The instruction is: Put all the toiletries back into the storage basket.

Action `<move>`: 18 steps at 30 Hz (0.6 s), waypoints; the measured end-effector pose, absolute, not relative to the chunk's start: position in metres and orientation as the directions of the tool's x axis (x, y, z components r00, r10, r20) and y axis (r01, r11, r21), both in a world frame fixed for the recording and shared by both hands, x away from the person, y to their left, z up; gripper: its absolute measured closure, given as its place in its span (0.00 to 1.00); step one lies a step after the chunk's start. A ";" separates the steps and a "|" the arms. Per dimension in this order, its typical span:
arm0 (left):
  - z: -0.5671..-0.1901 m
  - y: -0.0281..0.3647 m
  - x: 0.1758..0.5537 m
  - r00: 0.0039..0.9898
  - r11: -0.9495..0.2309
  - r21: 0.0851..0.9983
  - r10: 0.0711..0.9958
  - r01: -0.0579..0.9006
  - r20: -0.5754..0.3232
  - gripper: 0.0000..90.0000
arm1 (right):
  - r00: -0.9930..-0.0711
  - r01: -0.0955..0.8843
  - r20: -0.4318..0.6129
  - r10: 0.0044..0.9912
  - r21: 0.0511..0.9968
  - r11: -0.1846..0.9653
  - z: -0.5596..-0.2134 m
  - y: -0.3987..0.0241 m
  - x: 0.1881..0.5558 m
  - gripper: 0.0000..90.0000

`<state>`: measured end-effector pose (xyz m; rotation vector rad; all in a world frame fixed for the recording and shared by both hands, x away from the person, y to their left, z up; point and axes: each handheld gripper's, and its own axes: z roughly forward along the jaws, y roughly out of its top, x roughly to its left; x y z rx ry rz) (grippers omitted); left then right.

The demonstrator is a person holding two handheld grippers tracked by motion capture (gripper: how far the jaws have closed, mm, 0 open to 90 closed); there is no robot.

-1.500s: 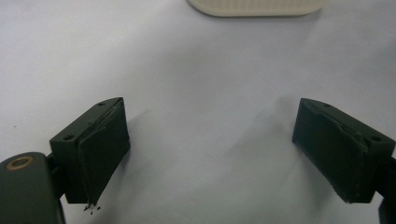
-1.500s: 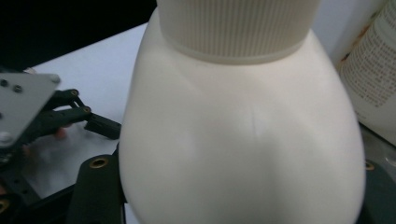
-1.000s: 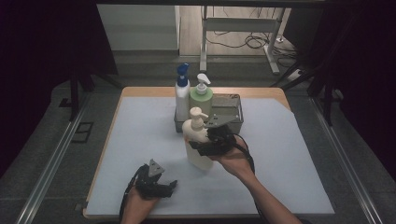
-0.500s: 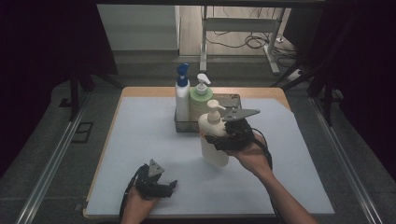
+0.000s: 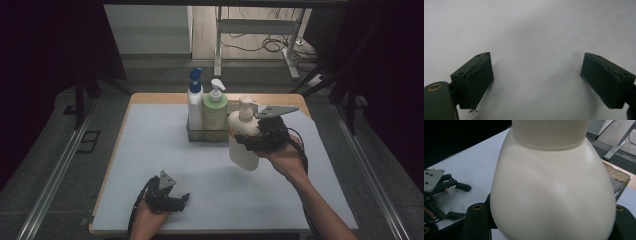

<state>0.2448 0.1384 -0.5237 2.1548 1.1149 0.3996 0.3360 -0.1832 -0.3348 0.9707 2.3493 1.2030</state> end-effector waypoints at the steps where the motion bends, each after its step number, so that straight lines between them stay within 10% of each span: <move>1: -0.524 0.138 0.245 0.588 -0.411 0.684 0.808 0.603 -0.033 0.12 | -0.710 0.424 0.017 0.704 0.809 0.408 -0.333 -0.185 0.337 0.41; 18: -0.524 0.138 0.245 0.589 -0.412 0.683 0.808 0.603 -0.032 0.12 | -0.626 0.427 -0.008 0.779 0.833 0.351 -0.311 -0.196 0.367 0.41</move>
